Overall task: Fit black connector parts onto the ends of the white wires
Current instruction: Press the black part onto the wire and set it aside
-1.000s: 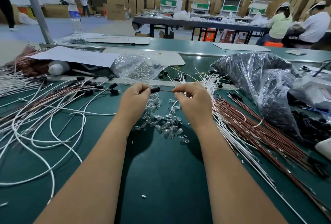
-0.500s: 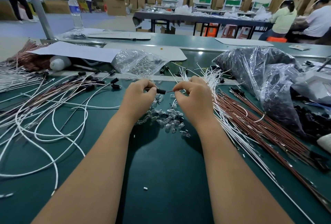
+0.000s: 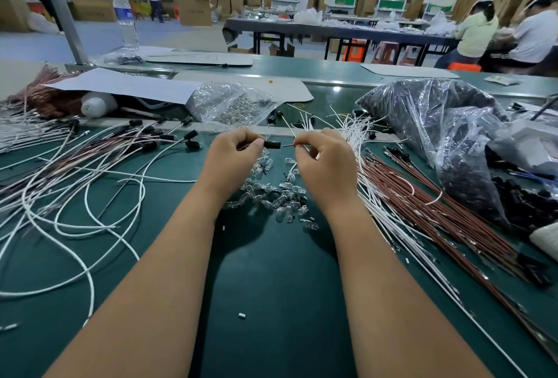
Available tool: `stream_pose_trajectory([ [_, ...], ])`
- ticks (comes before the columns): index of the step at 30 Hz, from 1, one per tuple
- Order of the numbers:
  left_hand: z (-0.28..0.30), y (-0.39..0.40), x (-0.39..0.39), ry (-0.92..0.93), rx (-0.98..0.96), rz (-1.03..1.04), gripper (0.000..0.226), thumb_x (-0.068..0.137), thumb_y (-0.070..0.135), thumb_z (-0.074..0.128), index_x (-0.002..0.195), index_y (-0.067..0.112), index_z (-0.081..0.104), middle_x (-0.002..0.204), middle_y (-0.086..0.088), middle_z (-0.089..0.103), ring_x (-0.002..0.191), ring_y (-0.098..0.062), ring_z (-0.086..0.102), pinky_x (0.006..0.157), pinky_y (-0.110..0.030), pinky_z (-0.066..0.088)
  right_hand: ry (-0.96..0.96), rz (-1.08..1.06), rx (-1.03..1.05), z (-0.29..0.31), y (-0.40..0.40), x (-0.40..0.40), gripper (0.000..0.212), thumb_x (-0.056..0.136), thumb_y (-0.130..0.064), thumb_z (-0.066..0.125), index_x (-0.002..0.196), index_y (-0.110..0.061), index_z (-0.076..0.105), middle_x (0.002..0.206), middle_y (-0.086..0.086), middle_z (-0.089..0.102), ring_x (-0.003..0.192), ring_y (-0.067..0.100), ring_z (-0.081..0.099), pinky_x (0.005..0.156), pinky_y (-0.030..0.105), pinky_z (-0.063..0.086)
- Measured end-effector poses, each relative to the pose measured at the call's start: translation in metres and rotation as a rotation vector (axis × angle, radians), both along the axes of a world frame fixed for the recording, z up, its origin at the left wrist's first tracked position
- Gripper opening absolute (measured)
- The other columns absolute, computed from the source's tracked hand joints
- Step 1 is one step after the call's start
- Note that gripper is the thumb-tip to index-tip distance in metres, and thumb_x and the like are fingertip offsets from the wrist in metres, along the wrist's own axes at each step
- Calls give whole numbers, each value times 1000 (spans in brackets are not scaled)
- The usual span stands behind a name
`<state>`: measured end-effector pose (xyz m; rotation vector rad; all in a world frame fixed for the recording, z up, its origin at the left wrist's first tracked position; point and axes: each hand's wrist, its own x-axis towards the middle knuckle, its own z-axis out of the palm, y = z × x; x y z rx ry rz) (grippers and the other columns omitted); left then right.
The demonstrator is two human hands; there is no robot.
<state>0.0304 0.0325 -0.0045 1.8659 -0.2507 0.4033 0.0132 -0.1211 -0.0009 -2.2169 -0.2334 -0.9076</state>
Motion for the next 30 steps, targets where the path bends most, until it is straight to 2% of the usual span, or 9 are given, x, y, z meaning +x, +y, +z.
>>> stream_pose_trajectory([
  [4, 1, 3, 1, 15, -53, 31, 22, 96, 14, 54, 76, 9, 62, 40, 14, 44, 35, -1, 31, 39, -10, 26, 18, 71, 53, 0, 7, -2, 14, 86, -10, 60, 84, -15, 73, 76, -1, 63, 74, 20, 56, 72, 40, 48],
  [9, 2, 5, 3, 99, -145, -23, 20, 93, 13, 55, 82, 1, 66, 71, -15, 54, 57, -19, 34, 50, -25, 28, 67, -20, -40, -2, 5, -1, 18, 90, -17, 54, 88, -19, 71, 80, -3, 65, 74, 15, 51, 66, 27, 34],
  [10, 2, 5, 3, 113, -183, -57, 17, 92, 11, 56, 82, 4, 68, 72, -14, 58, 56, -19, 35, 49, -22, 29, 75, -44, -49, -2, 4, -1, 19, 90, -17, 52, 89, -18, 71, 82, -4, 66, 74, 15, 51, 65, 26, 33],
  [14, 4, 8, 3, 97, -206, -125, 13, 84, 4, 66, 82, 16, 71, 61, 9, 67, 46, 3, 48, 46, -7, 37, 79, -119, -64, -2, 2, 1, 20, 89, -15, 50, 88, -16, 70, 82, -2, 67, 73, 17, 53, 61, 26, 32],
  [18, 0, 7, 6, 36, -181, -111, 13, 81, 6, 73, 80, 19, 72, 69, 4, 70, 64, -4, 63, 65, -14, 52, 49, -42, -19, -2, 4, 1, 15, 89, -12, 55, 91, -14, 70, 87, -1, 67, 82, 17, 56, 69, 28, 41],
  [20, -1, 9, 7, 23, -170, -95, 14, 81, 7, 73, 79, 20, 72, 71, 2, 71, 68, -6, 65, 70, -15, 53, 35, 16, -8, -2, 4, 1, 14, 90, -12, 58, 96, -15, 71, 89, -2, 67, 84, 15, 57, 73, 27, 44],
  [23, 0, 11, 6, 37, -158, -96, 12, 82, 9, 73, 79, 21, 72, 66, 7, 71, 61, -1, 63, 61, -10, 49, 18, 23, -51, -2, 2, 3, 15, 90, -9, 60, 93, -17, 72, 81, -3, 62, 81, 17, 53, 73, 31, 42],
  [26, 0, 10, 4, 62, -155, -124, 4, 82, 6, 72, 84, 9, 72, 59, 10, 68, 44, 5, 53, 47, -4, 38, 3, -37, -151, -3, 0, 4, 15, 89, -9, 61, 91, -18, 72, 74, -6, 50, 77, 17, 45, 70, 30, 32],
  [30, 0, 14, 4, 67, -123, -101, 6, 83, 9, 72, 81, 15, 71, 61, 10, 69, 51, 5, 58, 48, -4, 39, 5, -15, -167, -3, 3, 1, 13, 90, -13, 59, 91, -18, 71, 78, -2, 57, 79, 17, 47, 71, 29, 32],
])
